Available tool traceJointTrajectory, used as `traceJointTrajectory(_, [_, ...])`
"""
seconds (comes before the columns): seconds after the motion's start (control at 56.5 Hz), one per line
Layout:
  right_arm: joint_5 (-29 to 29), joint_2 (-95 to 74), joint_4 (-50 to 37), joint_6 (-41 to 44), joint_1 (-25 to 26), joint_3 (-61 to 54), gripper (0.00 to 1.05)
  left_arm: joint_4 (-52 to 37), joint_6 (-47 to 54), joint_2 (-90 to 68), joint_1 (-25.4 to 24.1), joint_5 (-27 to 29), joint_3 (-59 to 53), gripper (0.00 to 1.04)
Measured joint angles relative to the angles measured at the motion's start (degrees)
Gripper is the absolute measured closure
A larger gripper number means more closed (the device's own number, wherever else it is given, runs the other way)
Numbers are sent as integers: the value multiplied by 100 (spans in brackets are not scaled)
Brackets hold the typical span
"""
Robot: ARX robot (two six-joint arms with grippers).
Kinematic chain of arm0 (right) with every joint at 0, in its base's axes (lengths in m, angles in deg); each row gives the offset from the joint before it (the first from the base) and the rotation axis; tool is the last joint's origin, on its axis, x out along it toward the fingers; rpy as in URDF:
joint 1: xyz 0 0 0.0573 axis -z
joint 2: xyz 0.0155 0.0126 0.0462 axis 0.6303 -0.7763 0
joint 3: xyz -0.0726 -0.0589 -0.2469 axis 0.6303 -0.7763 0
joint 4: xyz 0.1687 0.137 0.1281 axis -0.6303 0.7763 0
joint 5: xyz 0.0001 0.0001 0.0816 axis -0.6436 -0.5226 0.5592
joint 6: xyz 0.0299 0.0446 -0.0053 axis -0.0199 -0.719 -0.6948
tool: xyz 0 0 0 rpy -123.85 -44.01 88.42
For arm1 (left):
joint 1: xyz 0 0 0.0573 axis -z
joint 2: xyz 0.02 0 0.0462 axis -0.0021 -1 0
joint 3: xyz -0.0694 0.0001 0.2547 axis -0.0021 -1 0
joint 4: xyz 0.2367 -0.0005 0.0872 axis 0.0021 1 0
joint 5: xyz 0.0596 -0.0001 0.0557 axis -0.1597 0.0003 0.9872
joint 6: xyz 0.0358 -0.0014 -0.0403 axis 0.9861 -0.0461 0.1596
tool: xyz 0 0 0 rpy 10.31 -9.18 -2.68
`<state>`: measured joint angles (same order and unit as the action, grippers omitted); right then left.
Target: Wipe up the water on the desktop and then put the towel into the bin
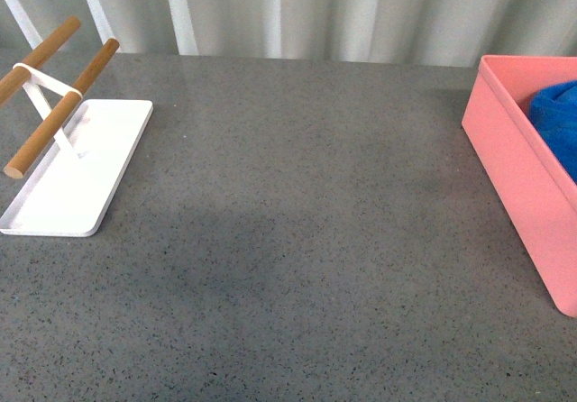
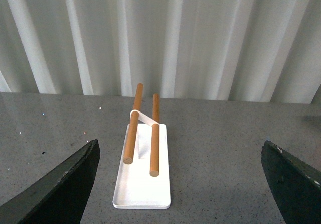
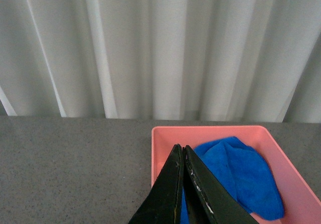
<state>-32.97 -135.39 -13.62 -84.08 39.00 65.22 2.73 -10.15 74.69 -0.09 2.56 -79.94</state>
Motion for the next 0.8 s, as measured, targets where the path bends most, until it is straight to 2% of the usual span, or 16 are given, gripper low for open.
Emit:
traceJointTrajectory(0.336, [0, 1375, 647, -15, -2, -750, 101, 0, -2, 0, 0, 0, 0, 7])
traceJointTrajectory(0.407, [-2, 1438, 411, -17, 0, -977, 101, 0, -2, 0, 0, 0, 0, 7])
traceJointTrajectory(0.796, [0, 3095, 1849, -20, 0, -1163, 101, 0, -2, 0, 0, 0, 0, 7])
